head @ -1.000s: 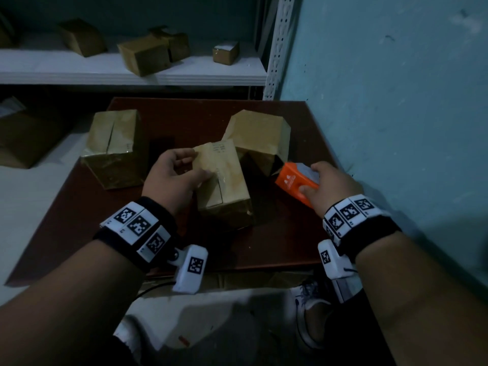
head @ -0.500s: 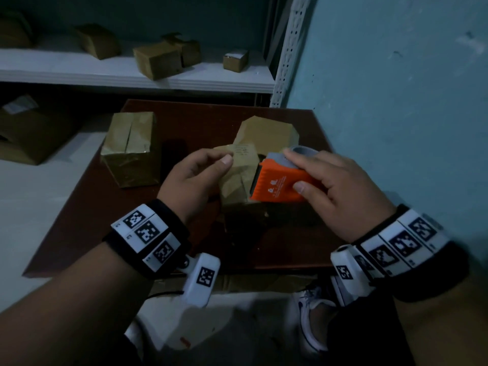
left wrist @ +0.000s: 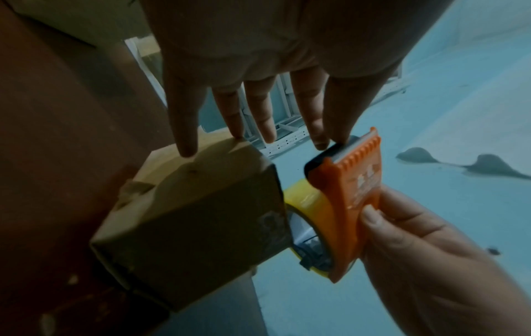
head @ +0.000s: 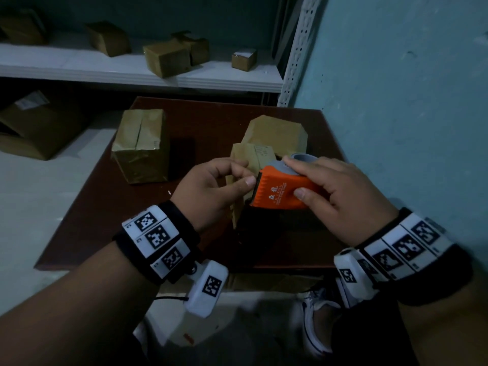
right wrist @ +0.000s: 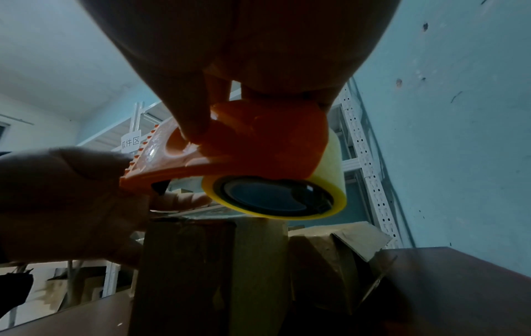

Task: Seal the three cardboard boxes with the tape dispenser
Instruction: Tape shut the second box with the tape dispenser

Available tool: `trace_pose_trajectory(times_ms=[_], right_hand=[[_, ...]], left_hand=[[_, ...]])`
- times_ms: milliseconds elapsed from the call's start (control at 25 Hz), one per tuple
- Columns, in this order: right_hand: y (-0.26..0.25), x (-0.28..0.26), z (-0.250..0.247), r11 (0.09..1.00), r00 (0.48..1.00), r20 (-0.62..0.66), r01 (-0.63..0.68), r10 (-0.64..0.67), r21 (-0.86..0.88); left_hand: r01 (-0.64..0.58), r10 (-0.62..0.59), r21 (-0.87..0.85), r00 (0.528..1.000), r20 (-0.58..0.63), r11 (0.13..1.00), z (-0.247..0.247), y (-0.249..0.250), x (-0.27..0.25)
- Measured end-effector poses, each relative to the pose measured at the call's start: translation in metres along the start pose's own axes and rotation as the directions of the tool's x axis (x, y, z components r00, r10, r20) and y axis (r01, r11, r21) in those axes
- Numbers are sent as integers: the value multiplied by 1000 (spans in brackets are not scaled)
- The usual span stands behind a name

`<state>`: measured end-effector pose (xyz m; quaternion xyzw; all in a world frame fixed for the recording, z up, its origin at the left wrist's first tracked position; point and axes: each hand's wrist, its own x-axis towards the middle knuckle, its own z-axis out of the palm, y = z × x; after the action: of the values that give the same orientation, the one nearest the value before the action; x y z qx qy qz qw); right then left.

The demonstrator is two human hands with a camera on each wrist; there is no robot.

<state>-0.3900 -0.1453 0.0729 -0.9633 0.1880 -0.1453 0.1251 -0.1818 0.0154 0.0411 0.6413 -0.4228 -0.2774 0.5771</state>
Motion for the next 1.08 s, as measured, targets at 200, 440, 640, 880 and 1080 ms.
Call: trace_pose_trajectory(times_ms=[200,440,640,880,1080], right_hand=[[2,-1,0,1000,1000,15,9,-8,-11],[8,0,-11,997,992,-102,72,-73,-7],[17,-7,-19,998,997,-68,49,-47,31],[40,-26,-39,999,998,-34,-46,47,29],[60,-35,-46,994,998,37,-58,55,90]], left_hand=[[-3,20,176,996,-92,984,4,-5,1],[-47,130,460,980,-149,887,6,5,-6],[-24,105,481,984,-142,876,10,8,-10],[-29,117,500,982,-147,866,7,16,-10],[-42,98,495,991,-88,868,20,15,-15]])
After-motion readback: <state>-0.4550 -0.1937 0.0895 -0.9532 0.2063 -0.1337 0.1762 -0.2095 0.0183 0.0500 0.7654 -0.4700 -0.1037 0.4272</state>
